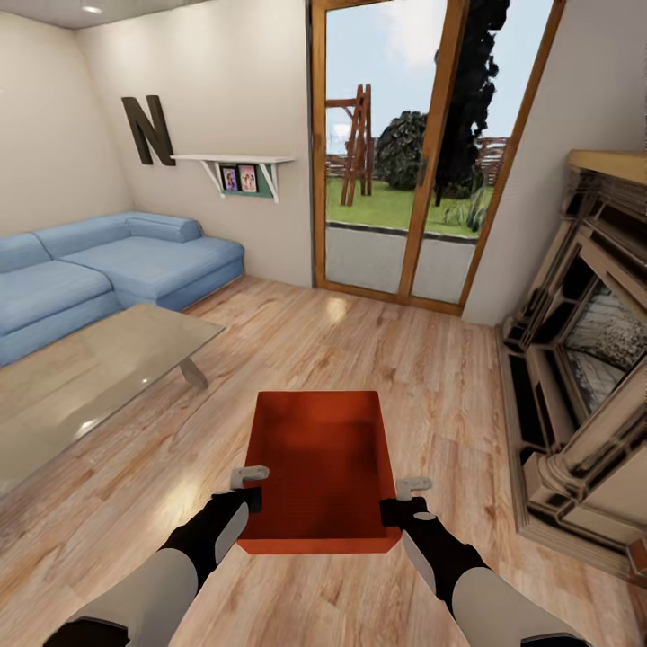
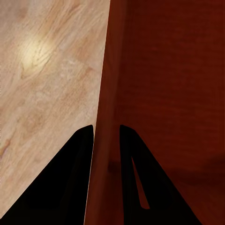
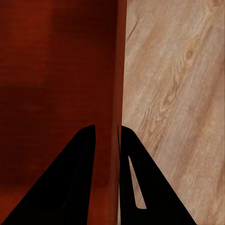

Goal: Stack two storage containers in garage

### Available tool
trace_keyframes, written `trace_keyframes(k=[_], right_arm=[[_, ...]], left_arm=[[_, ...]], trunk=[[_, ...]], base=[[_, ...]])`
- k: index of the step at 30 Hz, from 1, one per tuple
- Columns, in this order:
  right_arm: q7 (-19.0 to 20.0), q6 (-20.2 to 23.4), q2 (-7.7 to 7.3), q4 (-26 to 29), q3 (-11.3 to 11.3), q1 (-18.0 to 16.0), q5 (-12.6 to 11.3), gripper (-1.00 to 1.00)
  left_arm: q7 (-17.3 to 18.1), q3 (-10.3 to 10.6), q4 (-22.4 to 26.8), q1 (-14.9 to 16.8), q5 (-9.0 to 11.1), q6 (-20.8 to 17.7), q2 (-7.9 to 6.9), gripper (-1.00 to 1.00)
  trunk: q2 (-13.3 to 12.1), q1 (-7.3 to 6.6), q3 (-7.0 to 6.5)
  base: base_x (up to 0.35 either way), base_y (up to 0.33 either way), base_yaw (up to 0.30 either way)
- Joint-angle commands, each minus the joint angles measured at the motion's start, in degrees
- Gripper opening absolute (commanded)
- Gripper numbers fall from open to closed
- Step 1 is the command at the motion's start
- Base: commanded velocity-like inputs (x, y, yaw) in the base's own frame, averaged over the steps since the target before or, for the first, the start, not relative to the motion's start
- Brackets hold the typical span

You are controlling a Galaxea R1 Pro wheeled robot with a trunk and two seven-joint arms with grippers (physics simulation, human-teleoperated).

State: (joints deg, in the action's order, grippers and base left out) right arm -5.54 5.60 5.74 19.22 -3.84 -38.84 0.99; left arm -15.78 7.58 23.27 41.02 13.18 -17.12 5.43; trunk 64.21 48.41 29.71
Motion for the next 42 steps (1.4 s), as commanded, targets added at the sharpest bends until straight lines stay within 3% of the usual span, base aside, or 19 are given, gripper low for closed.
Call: trace_keyframes(k=[1, 16, 42], right_arm=[[-0.34, -1.29, -0.04, 0.29, -0.65, -0.01, -0.37, -1.0], [-0.35, -1.29, -0.06, 0.29, -0.65, -0.01, -0.37, -1.0], [-0.35, -1.29, -0.09, 0.29, -0.65, -0.01, -0.37, -1.0]], left_arm=[[-0.83, -1.96, 0.02, 0.03, 0.24, -0.46, -0.15, -1.0], [-0.83, -1.96, 0.04, 0.03, 0.27, -0.46, -0.16, -1.0], [-0.83, -1.96, 0.04, 0.03, 0.27, -0.46, -0.23, -1.0]], trunk=[[-0.38, -0.22, -0.22], [-6.4, -3.52, -4.24], [-6.4, -3.52, -6.54]], base=[[0.0, 0.0, 0.0], [0.0, 0.0, 0.0], [0.0, 0.0, 0.0]])
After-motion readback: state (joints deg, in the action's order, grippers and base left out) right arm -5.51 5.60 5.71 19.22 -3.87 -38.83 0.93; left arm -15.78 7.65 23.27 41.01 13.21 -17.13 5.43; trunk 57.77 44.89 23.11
